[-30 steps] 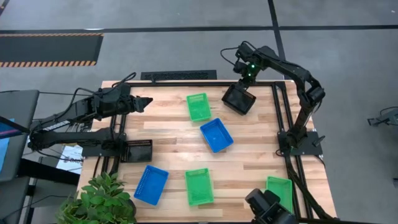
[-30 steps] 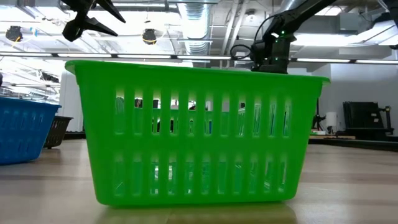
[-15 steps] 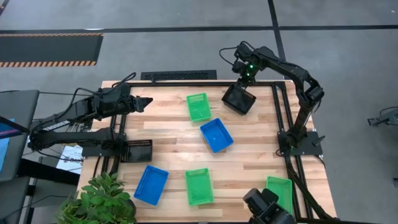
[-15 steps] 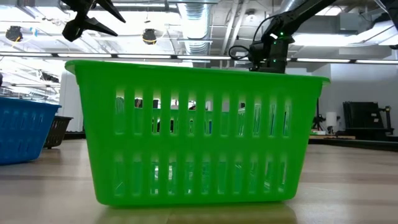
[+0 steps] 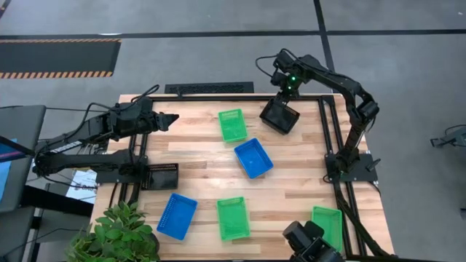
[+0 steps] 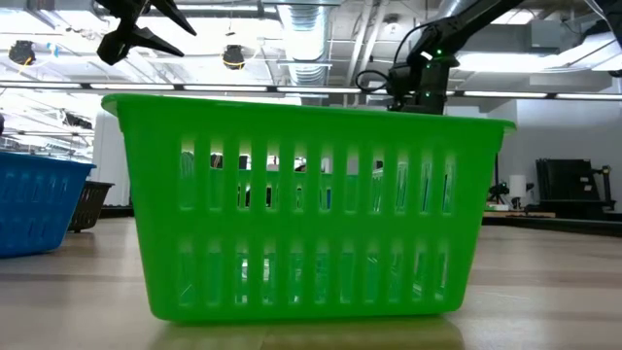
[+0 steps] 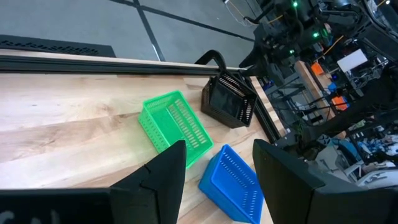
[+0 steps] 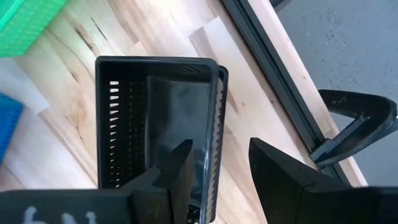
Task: Stack baskets by color
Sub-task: Stack the bottom right black bin on the top black bin
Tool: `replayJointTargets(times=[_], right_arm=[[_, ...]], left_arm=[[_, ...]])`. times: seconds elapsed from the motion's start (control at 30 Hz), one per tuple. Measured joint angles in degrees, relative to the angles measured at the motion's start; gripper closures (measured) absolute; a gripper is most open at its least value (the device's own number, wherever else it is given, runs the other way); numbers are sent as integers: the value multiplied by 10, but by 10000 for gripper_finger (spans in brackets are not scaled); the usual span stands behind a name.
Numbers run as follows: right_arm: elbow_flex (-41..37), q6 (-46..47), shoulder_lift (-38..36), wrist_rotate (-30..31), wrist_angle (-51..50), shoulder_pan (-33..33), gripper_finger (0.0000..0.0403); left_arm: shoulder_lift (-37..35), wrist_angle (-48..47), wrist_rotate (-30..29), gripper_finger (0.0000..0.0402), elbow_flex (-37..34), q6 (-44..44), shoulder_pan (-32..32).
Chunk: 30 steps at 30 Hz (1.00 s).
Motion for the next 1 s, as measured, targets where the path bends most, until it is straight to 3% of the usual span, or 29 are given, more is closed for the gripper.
replayJointTargets(times=[1.0], right_arm=[[-21, 4, 8, 46, 3, 16, 226]], left_arm=[[0, 0, -19, 228, 0, 15, 0]])
